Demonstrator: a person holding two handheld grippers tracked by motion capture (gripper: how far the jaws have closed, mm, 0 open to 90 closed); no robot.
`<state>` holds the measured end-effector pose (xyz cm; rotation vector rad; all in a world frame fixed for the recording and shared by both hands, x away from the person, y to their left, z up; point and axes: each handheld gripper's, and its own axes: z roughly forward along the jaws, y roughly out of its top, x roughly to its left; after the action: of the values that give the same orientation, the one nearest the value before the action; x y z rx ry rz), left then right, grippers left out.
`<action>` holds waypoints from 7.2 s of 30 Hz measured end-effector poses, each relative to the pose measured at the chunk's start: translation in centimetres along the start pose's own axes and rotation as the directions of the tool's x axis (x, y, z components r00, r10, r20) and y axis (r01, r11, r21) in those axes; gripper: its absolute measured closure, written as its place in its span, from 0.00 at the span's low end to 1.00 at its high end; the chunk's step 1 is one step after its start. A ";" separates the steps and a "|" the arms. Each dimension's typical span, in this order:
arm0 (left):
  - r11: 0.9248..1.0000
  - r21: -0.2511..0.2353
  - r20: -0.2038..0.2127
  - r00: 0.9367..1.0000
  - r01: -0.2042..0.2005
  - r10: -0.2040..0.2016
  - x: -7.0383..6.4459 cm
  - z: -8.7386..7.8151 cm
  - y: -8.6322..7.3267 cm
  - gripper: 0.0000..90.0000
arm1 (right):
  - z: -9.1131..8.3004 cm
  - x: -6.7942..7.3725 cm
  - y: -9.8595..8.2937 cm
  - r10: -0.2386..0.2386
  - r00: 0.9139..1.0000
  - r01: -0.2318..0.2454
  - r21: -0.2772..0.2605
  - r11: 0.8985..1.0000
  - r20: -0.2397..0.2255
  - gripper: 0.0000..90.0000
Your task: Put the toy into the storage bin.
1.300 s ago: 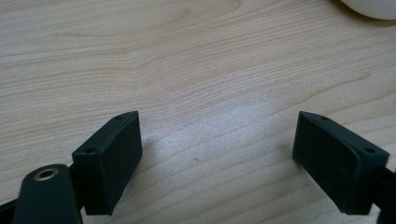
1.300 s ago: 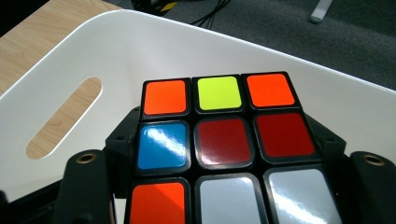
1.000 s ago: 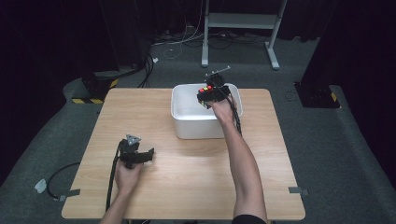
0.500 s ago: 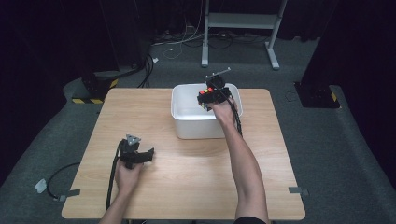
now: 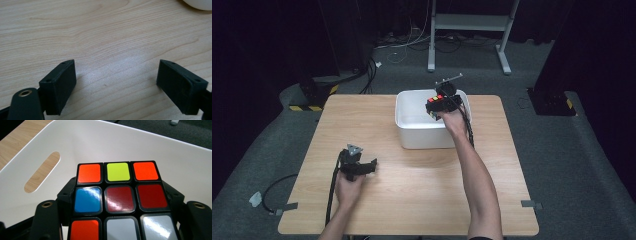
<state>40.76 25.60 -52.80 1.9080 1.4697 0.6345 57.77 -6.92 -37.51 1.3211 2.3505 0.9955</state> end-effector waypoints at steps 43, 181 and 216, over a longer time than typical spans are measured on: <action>1.000 0.002 -0.001 1.000 -0.003 0.003 0.0 0.0 0.0 0.18 | -2.7 1.1 -1.8 -0.035 0.999 0.032 -0.083 0.996 -0.036 0.36; 1.000 0.004 -0.007 1.000 -0.005 0.005 -0.1 -0.1 0.0 0.18 | -12.3 -1.0 -9.5 -0.025 0.996 -0.005 -0.361 0.933 -0.081 0.37; 1.000 0.004 -0.007 1.000 -0.006 0.006 0.0 -0.1 0.0 0.18 | -14.4 -2.1 -13.1 -0.003 0.997 -0.025 -0.394 0.919 -0.071 0.37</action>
<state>40.70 25.57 -52.77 1.9157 1.4717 0.6416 42.90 -19.48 -36.10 1.1556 2.0385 1.4492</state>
